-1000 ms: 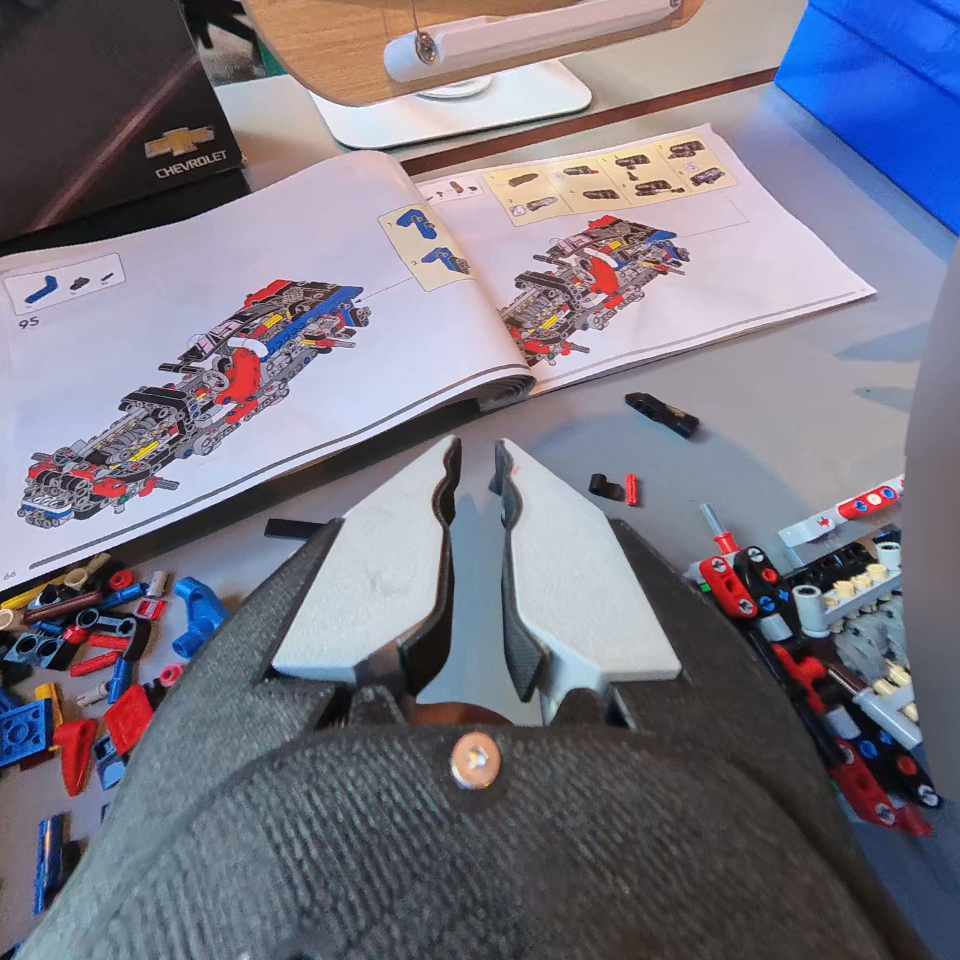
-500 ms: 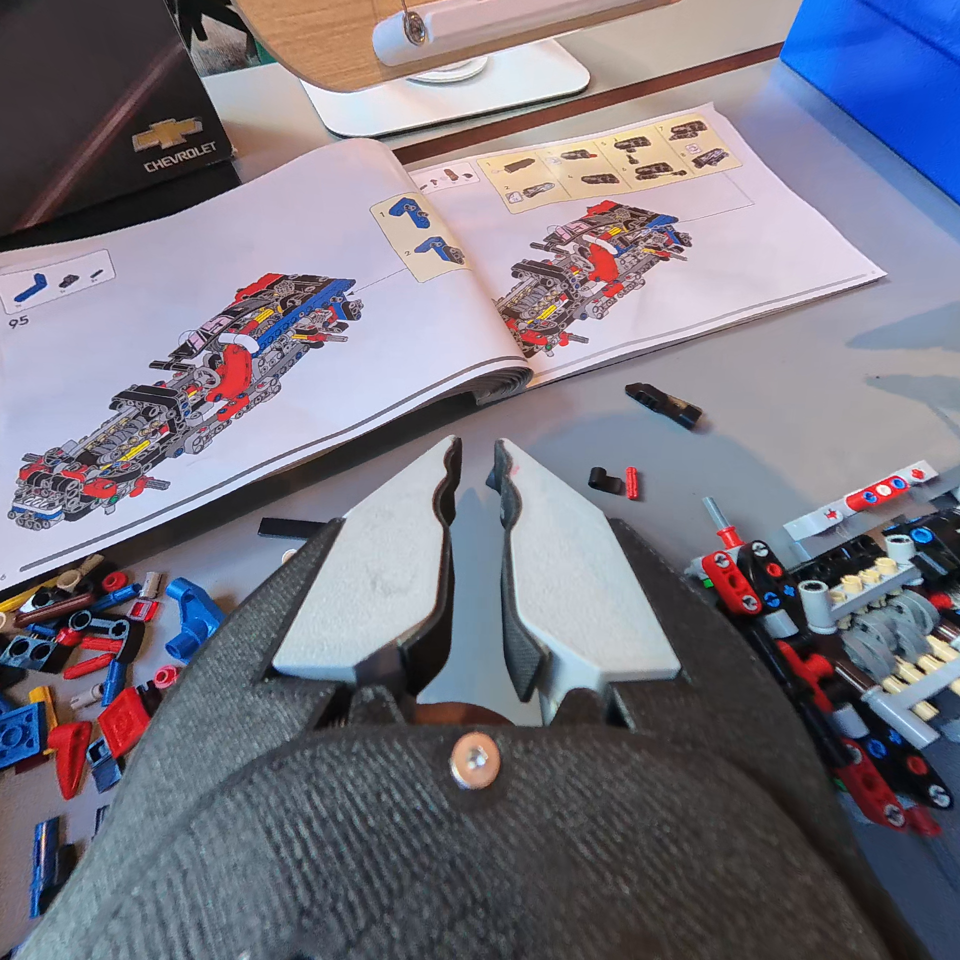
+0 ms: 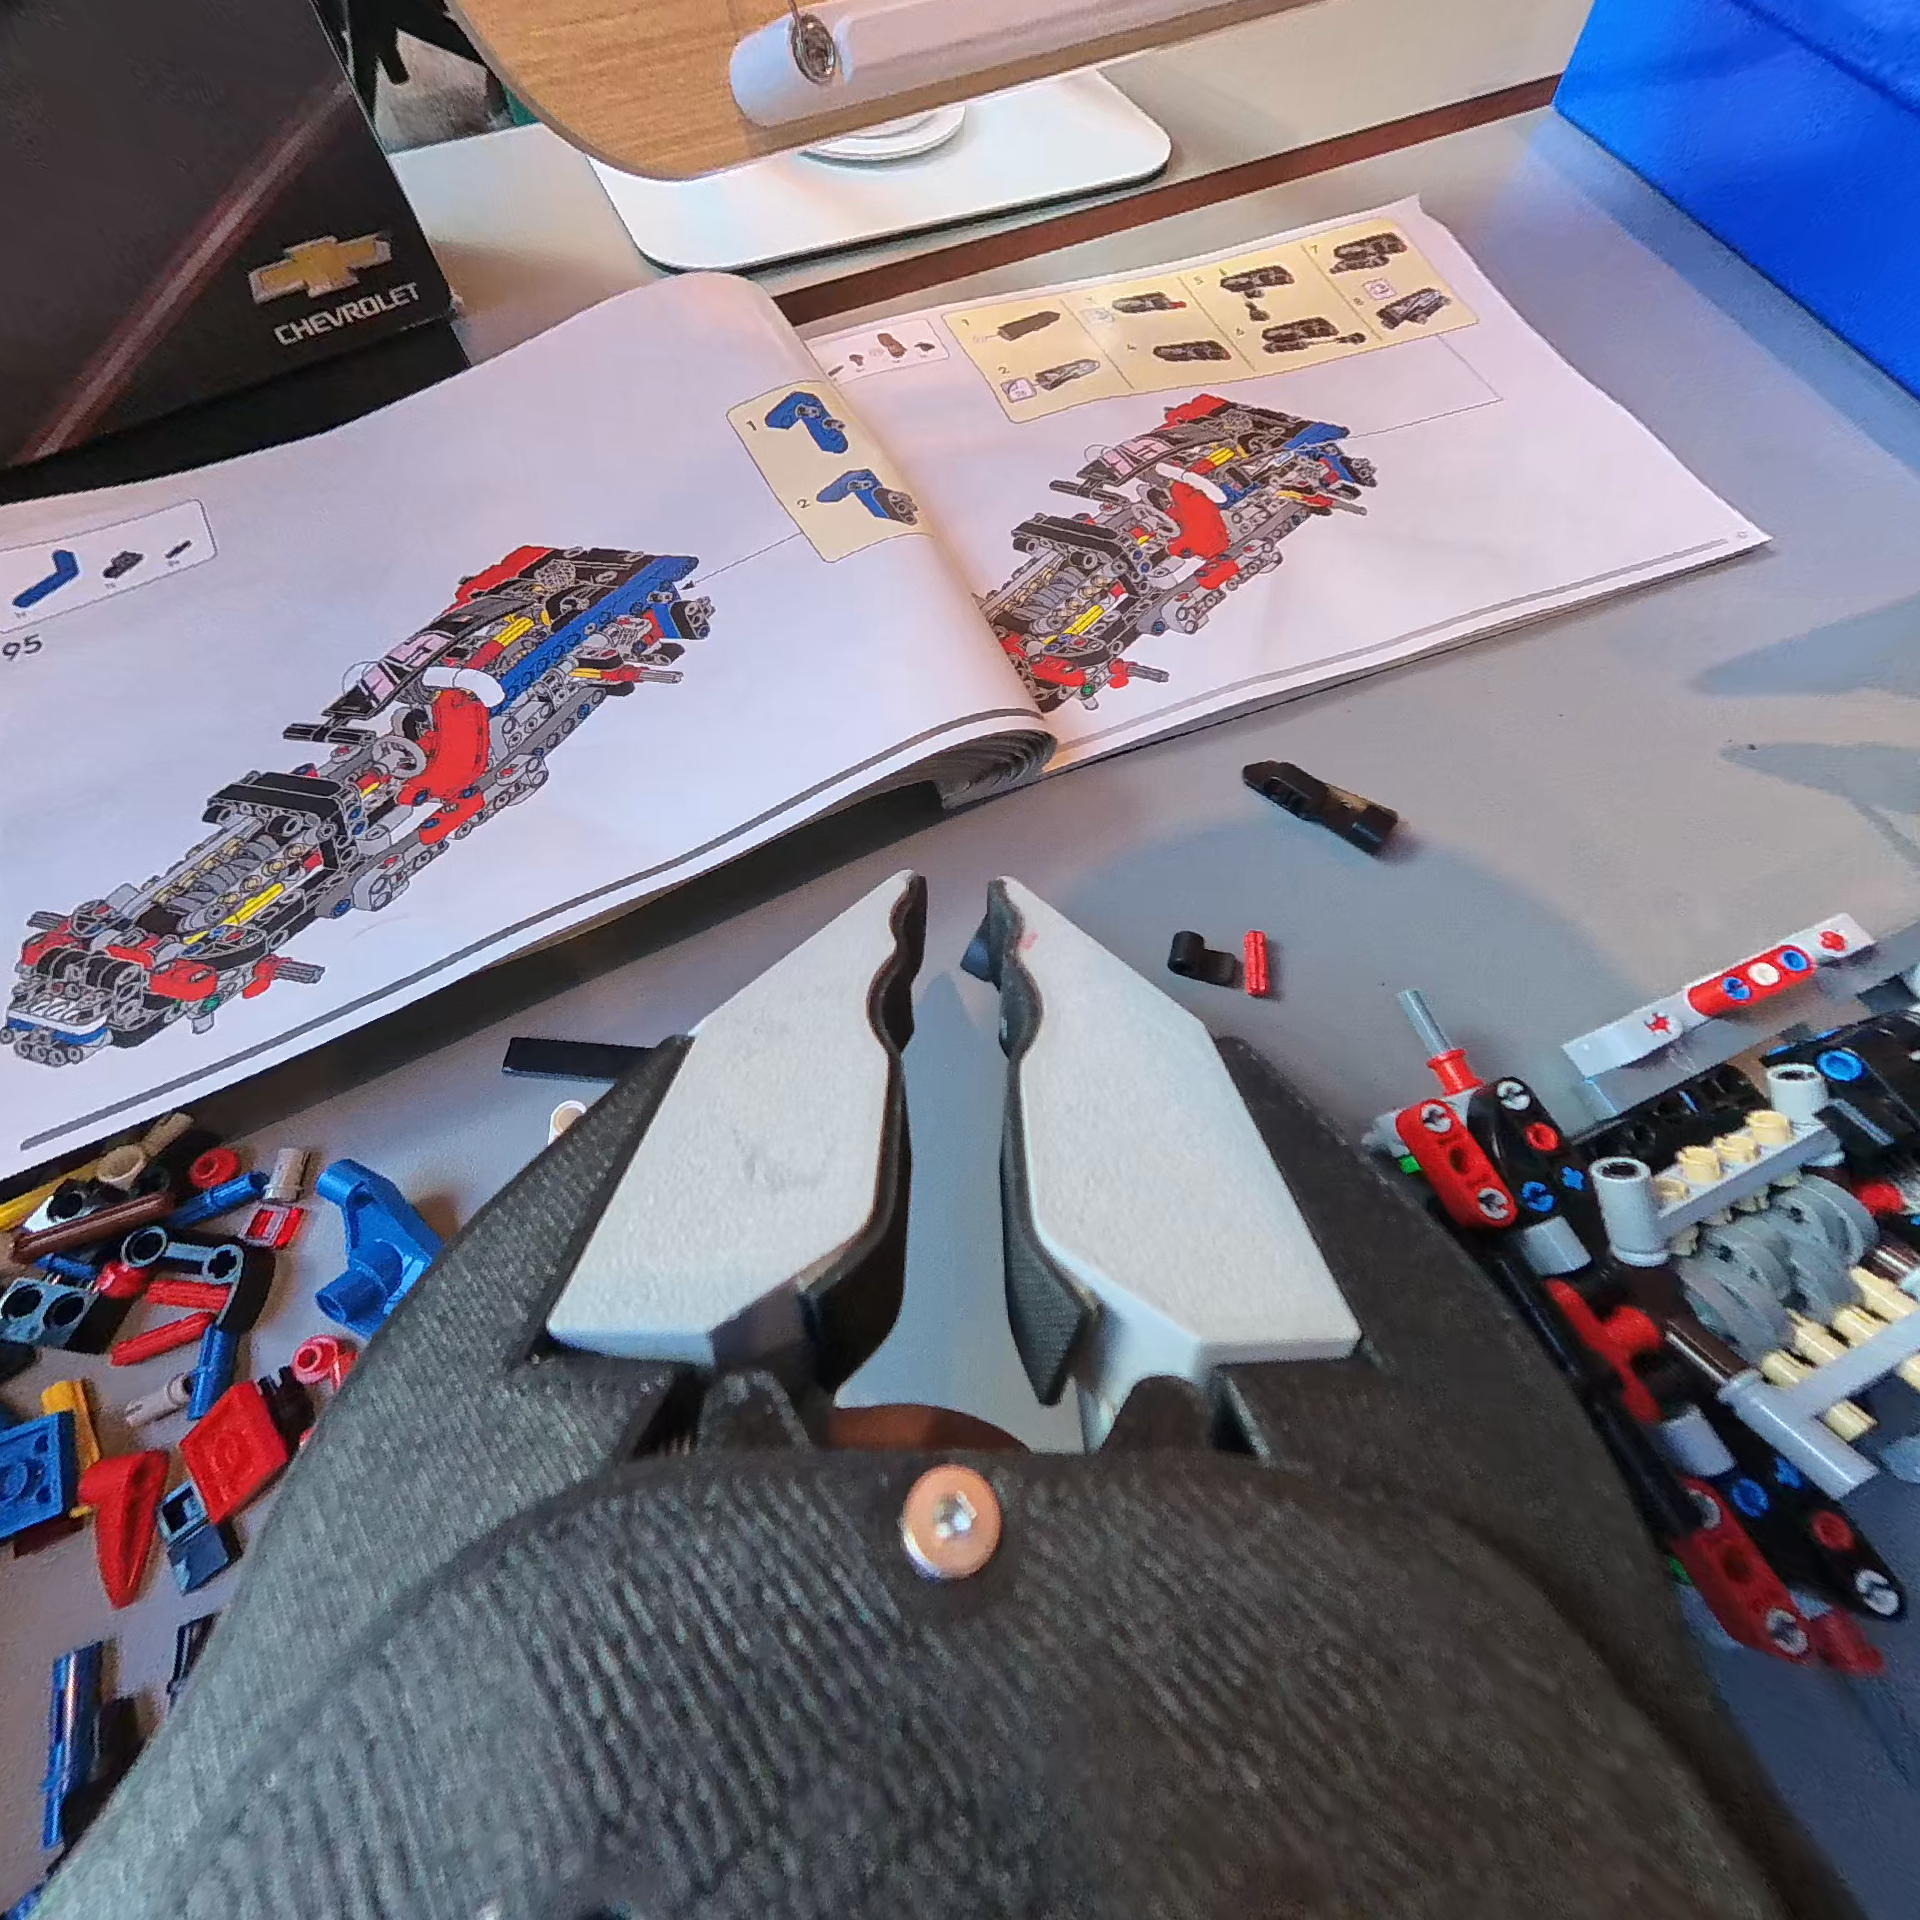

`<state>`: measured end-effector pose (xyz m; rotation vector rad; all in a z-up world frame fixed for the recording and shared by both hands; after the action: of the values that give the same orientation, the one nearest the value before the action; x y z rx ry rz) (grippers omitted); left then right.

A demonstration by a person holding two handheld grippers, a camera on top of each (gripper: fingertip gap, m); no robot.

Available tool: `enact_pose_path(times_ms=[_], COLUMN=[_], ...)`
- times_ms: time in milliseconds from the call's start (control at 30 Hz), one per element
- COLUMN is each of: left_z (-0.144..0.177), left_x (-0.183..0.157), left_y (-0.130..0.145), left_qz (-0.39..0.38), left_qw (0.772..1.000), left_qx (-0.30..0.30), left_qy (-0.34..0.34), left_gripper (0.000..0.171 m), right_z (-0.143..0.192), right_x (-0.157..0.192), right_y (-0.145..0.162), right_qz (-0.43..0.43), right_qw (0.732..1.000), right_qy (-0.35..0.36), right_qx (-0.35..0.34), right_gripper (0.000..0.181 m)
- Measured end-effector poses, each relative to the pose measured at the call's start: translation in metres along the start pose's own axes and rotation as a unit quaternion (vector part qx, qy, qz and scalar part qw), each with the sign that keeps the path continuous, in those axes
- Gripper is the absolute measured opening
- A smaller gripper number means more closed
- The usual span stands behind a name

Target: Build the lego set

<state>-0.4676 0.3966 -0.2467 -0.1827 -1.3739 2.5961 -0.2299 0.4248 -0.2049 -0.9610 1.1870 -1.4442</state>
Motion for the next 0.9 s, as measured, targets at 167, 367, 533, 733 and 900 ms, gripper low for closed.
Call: enact_pose_path(times_ms=[167, 367, 533, 733, 900], left_z=[0.0, -0.001, -0.001, -0.008, -0.01], left_x=[0.001, 0.002, 0.002, -0.008, -0.006], left_y=[0.001, 0.002, 0.003, 0.015, 0.012], left_qz=[0.002, 0.001, -0.003, -0.035, -0.057], left_qw=[1.0, 1.0, 1.0, 0.996, 0.995], left_qx=[0.001, 0.004, 0.01, 0.059, 0.064], left_qy=[-0.001, -0.001, 0.008, 0.053, 0.045], left_gripper=[0.009, 0.009, 0.015, 0.02, 0.018], right_z=[0.0, 0.0, 0.001, 0.0, 0.001], right_x=[0.0, 0.0, 0.0, 0.002, 0.007], right_y=[0.0, 0.0, 0.0, 0.0, -0.001], right_qz=[-0.002, -0.005, -0.004, -0.005, -0.007], right_qw=[1.0, 1.0, 1.0, 1.0, 1.0], right_qy=[-0.001, -0.003, -0.004, -0.008, -0.018], right_qx=[0.0, -0.001, -0.001, -0.001, -0.003], right_gripper=[0.014, 0.014, 0.014, 0.013, 0.013])
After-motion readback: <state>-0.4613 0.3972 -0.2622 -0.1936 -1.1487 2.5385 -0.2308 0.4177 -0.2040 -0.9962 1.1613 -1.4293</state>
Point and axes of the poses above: each gripper's, where its closed fingertips meet, z back along the fingers, y out of its underside, x = y × z across the jaws, the point moved 1 cm from there along z, back along the fingers, and after that the axes turned 1 degree about x, right-handed, at the moved point
